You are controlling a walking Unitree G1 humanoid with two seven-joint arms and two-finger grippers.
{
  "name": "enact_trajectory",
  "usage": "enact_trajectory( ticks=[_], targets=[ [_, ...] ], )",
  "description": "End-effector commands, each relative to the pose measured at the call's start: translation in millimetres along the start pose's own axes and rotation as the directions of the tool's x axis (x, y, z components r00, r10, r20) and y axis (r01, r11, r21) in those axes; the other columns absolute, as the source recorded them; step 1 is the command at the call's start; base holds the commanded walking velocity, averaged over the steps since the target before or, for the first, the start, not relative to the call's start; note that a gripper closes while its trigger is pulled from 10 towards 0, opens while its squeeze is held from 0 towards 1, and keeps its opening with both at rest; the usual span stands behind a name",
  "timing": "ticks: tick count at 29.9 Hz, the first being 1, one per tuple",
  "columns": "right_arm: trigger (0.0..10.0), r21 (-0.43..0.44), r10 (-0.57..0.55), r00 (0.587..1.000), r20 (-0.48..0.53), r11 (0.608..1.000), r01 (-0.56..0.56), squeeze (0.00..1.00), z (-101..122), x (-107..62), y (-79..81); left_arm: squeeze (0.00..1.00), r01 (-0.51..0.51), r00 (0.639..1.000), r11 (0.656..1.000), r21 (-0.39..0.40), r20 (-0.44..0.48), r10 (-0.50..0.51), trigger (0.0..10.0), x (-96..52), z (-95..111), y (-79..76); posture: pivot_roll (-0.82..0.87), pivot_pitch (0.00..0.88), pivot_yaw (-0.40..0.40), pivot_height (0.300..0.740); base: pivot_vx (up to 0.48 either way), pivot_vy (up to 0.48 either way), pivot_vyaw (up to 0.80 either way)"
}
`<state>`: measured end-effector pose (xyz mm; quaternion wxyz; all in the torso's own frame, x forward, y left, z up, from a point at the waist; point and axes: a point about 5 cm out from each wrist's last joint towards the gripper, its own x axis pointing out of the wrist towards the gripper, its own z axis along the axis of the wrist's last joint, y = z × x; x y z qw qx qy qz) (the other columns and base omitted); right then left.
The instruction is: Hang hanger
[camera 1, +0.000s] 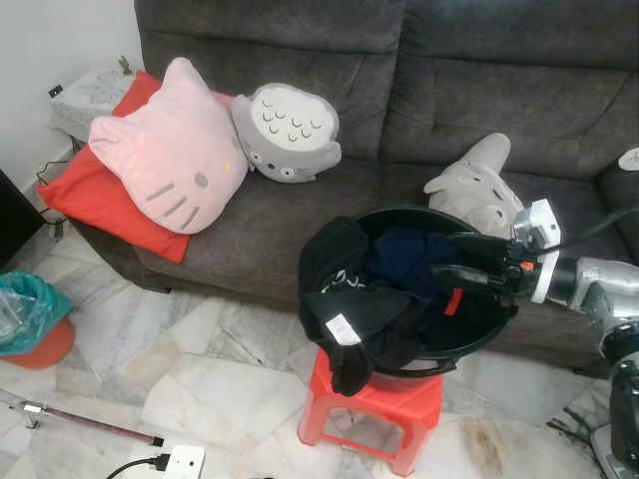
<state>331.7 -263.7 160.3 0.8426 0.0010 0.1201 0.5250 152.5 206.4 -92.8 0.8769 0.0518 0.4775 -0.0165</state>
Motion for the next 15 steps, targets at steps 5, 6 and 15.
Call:
enact_trajectory(
  ticks=[5,6,15],
  targets=[
    [10.0,0.026,0.084,0.989,-0.125,0.996,-0.081,0.0,-14.8,-5.5,6.6,0.0,0.0,0.999,1.0,0.006,-0.035,0.0,10.0,-1.7,-8.5,0.9,-0.07,0.089,0.022,0.74,0.0,0.0,0.0],
    [10.0,0.026,0.084,0.989,-0.125,0.996,-0.081,0.0,-14.8,-5.5,6.6,0.0,0.0,0.999,1.0,0.006,-0.035,0.0,10.0,-1.7,-8.5,0.9,-0.07,0.089,0.022,0.74,0.0,0.0,0.0],
    [10.0,-0.001,0.119,0.978,-0.17,0.993,-0.121,0.0,-20.0,10.0,10.4,0.0,0.0,0.999,1.0,0.005,-0.033,0.0,10.0,-1.7,-8.5,0.7,-0.07,0.094,0.022,0.74,0.0,0.0,0.0]
  ],
)
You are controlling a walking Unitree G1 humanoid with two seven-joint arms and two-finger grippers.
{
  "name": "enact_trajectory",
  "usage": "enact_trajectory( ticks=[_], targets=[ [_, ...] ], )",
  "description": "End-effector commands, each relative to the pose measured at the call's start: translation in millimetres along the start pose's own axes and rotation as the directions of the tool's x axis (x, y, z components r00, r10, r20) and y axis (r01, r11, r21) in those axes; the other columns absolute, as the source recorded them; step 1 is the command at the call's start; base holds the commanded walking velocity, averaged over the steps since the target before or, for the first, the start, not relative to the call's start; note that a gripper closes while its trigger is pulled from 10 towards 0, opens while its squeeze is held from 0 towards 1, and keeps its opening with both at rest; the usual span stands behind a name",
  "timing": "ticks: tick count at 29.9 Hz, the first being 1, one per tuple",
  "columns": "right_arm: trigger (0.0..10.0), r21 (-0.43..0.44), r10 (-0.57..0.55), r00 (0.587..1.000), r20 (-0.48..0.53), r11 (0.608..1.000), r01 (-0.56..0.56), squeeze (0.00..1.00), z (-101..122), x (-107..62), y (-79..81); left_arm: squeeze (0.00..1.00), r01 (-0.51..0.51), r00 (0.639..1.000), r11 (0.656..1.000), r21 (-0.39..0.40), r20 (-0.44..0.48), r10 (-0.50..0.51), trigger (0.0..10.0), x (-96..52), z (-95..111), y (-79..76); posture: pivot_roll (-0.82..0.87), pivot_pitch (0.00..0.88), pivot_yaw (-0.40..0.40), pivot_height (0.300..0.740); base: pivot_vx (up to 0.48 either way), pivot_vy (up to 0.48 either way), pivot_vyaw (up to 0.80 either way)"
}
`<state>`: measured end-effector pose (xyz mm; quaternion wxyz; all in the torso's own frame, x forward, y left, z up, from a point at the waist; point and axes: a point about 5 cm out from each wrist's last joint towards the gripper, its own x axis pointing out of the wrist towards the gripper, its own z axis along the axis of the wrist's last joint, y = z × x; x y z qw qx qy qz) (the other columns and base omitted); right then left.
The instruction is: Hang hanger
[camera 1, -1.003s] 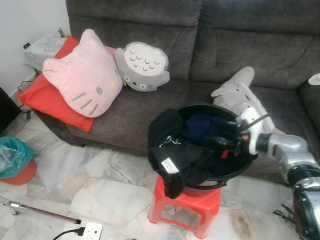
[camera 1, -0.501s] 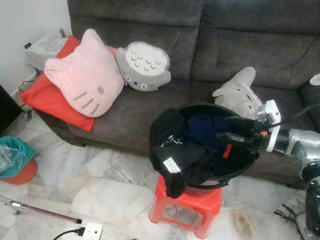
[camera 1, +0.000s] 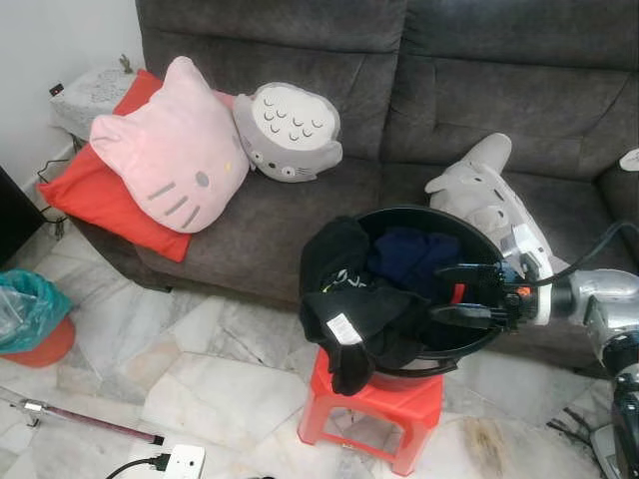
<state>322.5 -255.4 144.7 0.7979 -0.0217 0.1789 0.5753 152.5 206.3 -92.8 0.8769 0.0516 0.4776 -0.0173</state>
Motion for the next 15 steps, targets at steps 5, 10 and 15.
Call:
enact_trajectory(
  ticks=[5,10,15],
  targets=[
    [10.0,-0.149,-0.165,0.977,-0.133,0.978,0.145,0.0,-9.0,13.8,-6.9,0.0,-0.003,1.0,1.0,0.003,-0.031,0.003,10.0,-1.5,-8.0,0.4,-0.07,0.101,0.017,0.74,0.0,0.0,0.0],
    [10.0,-0.204,-0.182,0.979,-0.09,0.966,0.16,0.0,-1.9,36.0,-7.7,0.0,-0.006,1.0,1.0,-0.004,-0.027,0.006,10.0,-1.4,-7.5,0.0,-0.06,0.109,0.012,0.74,0.0,0.0,0.0],
    [10.0,-0.225,-0.142,0.986,-0.086,0.967,0.12,0.0,1.2,43.0,-5.8,0.0,-0.009,1.0,1.0,-0.008,-0.025,0.008,10.0,-1.3,-7.4,-0.2,-0.06,0.112,0.009,0.74,0.0,0.0,0.0]
  ],
)
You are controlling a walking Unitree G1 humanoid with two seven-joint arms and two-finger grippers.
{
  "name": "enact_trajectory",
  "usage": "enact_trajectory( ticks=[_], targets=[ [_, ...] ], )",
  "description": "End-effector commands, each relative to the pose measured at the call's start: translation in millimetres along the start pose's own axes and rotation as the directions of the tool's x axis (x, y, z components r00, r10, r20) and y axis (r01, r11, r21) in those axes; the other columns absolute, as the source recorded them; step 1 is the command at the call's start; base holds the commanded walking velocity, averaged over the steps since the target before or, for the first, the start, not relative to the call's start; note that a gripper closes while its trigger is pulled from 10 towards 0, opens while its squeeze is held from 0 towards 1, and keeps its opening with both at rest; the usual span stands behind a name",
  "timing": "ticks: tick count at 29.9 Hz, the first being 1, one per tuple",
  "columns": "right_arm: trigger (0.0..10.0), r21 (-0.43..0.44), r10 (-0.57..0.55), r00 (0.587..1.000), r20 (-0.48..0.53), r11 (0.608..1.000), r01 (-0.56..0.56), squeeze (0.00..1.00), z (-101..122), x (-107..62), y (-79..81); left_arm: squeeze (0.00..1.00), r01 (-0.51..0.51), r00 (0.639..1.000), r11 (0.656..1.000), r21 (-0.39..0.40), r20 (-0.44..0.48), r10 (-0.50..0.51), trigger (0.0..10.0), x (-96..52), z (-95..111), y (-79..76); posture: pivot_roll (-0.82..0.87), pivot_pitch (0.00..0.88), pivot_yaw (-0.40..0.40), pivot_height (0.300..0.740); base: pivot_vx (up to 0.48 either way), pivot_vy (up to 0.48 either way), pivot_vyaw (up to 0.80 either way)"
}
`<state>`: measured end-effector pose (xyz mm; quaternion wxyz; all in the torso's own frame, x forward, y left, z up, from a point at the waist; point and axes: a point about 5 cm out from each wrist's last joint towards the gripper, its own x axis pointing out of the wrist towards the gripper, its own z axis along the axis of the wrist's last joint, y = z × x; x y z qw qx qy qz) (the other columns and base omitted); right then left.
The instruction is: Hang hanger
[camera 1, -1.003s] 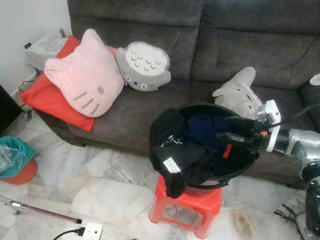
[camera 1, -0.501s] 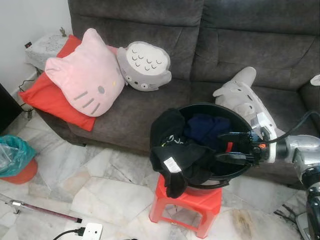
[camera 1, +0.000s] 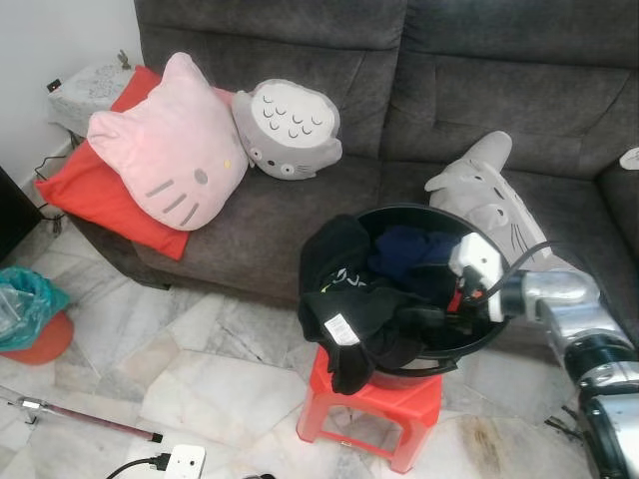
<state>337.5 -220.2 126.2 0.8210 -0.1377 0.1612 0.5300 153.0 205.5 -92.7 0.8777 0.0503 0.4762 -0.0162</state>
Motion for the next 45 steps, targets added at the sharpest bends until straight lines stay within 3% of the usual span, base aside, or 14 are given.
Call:
enact_trajectory(
  ticks=[1,11,12,13,14,15,16,45],
  targets=[
    [10.0,-0.033,0.033,0.999,0.008,0.999,-0.033,0.0,7.7,2.6,-0.5,0.0,-0.009,1.0,1.0,-0.007,-0.028,0.008,10.0,-1.5,-7.9,0.3,-0.06,0.116,0.005,0.74,0.0,0.0,0.0],
    [10.0,-0.043,0.072,0.996,-0.045,0.996,-0.074,0.0,3.3,6.7,2.9,0.0,-0.008,1.0,1.0,-0.015,-0.027,0.008,10.0,-1.4,-7.8,-0.6,-0.06,0.12,-0.002,0.74,0.0,0.0,0.0],
    [8.8,-0.041,0.065,0.997,-0.049,0.997,-0.067,0.0,2.5,6.6,2.7,0.0,-0.008,1.0,1.0,-0.016,-0.027,0.007,10.0,-1.4,-7.8,-0.8,-0.06,0.12,-0.003,0.74,0.0,0.0,0.0],
    [8.8,-0.041,0.065,0.997,-0.049,0.997,-0.067,0.0,2.5,6.6,2.7,0.0,-0.008,1.0,1.0,-0.016,-0.027,0.007,10.0,-1.4,-7.8,-0.8,-0.06,0.12,-0.003,0.74,0.0,0.0,0.0],
    [4.6,-0.033,0.056,0.997,-0.047,0.998,-0.057,0.0,2.0,6.5,2.2,0.0,-0.008,1.0,1.0,-0.016,-0.027,0.008,10.0,-1.3,-7.9,-0.9,-0.06,0.12,-0.003,0.74,0.0,0.0,0.0],
    [4.6,-0.033,0.056,0.997,-0.047,0.998,-0.057,0.0,2.0,6.5,2.2,0.0,-0.008,1.0,1.0,-0.016,-0.027,0.008,10.0,-1.3,-7.9,-0.9,-0.06,0.12,-0.003,0.74,0.0,0.0,0.0],
    [0.0,-0.029,0.051,0.998,-0.045,0.998,-0.053,0.0,2.1,6.2,1.8,0.0,-0.008,1.0,1.0,-0.016,-0.027,0.007,10.0,-1.3,-7.8,-1.0,-0.06,0.122,-0.002,0.74,0.0,0.0,0.0],
    [0.0,-0.034,-0.014,0.998,-0.058,0.999,0.012,0.0,-3.8,5.5,0.7,0.0,-0.011,1.0,1.0,-0.013,-0.022,0.011,10.0,-1.2,-7.4,-1.8,-0.06,0.122,-0.004,0.74,0.0,0.0,0.0]
  ],
)
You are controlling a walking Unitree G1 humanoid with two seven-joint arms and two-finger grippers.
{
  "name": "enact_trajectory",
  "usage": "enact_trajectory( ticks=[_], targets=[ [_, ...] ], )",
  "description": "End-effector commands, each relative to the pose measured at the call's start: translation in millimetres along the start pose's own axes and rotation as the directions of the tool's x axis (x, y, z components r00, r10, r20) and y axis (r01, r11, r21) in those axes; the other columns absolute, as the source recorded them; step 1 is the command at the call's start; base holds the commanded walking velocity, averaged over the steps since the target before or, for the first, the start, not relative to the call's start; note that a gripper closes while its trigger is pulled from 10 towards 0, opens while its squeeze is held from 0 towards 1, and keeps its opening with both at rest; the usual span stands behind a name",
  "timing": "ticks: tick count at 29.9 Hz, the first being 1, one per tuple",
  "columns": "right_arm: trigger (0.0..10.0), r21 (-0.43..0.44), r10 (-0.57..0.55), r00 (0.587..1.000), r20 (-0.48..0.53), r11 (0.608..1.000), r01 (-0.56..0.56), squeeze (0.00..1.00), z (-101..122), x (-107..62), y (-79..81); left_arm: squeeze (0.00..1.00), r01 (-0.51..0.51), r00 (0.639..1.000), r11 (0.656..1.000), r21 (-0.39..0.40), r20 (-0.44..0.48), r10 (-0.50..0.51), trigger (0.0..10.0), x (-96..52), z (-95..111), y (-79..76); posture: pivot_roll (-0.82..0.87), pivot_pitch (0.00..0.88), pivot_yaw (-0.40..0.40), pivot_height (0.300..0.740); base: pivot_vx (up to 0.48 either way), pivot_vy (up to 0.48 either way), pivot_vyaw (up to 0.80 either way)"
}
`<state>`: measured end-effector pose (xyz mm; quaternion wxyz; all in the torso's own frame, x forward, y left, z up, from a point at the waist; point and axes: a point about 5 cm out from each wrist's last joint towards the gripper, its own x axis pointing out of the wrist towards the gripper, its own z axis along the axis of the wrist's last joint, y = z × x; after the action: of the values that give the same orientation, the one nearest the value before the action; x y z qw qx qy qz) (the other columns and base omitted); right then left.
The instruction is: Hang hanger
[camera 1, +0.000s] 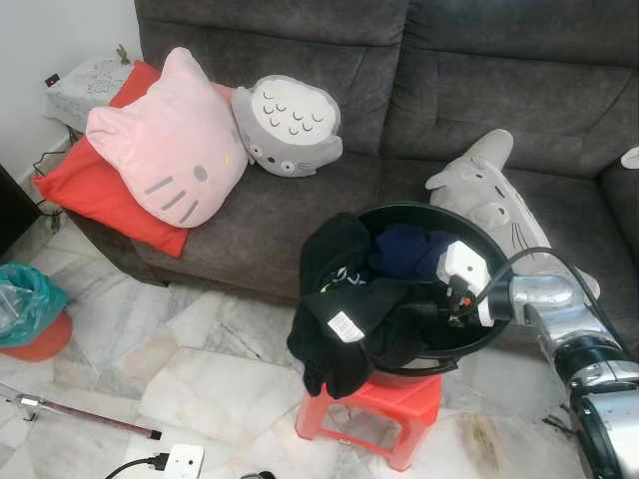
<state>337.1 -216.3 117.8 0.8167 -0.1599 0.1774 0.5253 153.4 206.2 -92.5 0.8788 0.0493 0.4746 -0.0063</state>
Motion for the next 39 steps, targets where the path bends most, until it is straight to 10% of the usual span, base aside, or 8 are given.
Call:
enact_trajectory(
  ticks=[1,34,36,39],
  targets=[
    [0.0,-0.014,-0.011,1.0,-0.009,1.0,0.011,0.0,1.7,-0.9,-1.8,0.0,0.006,1.0,1.0,-0.001,-0.025,-0.006,10.0,-1.3,-7.7,-2.4,-0.06,0.122,-0.004,0.74,0.0,0.0,0.0],
    [0.0,-0.018,-0.22,0.964,0.151,0.974,0.225,0.0,25.7,-0.2,-17.3,0.0,0.008,1.0,1.0,-0.003,-0.021,-0.008,10.0,-1.0,-6.9,-3.5,-0.07,0.117,-0.008,0.74,0.0,0.0,0.0],
    [10.0,-0.029,-0.284,0.938,0.199,0.955,0.295,0.0,37.7,-1.2,-23.4,0.0,0.008,1.0,1.0,-0.003,-0.022,-0.008,10.0,-1.0,-6.8,-3.3,-0.07,0.121,-0.005,0.74,0.0,0.0,0.0],
    [10.0,-0.055,-0.318,0.902,0.292,0.936,0.348,0.0,55.6,-0.5,-26.2,0.0,0.011,1.0,1.0,0.001,-0.023,-0.011,10.0,-1.0,-6.9,-3.3,-0.07,0.122,-0.002,0.74,0.0,0.0,0.0]
  ],
)
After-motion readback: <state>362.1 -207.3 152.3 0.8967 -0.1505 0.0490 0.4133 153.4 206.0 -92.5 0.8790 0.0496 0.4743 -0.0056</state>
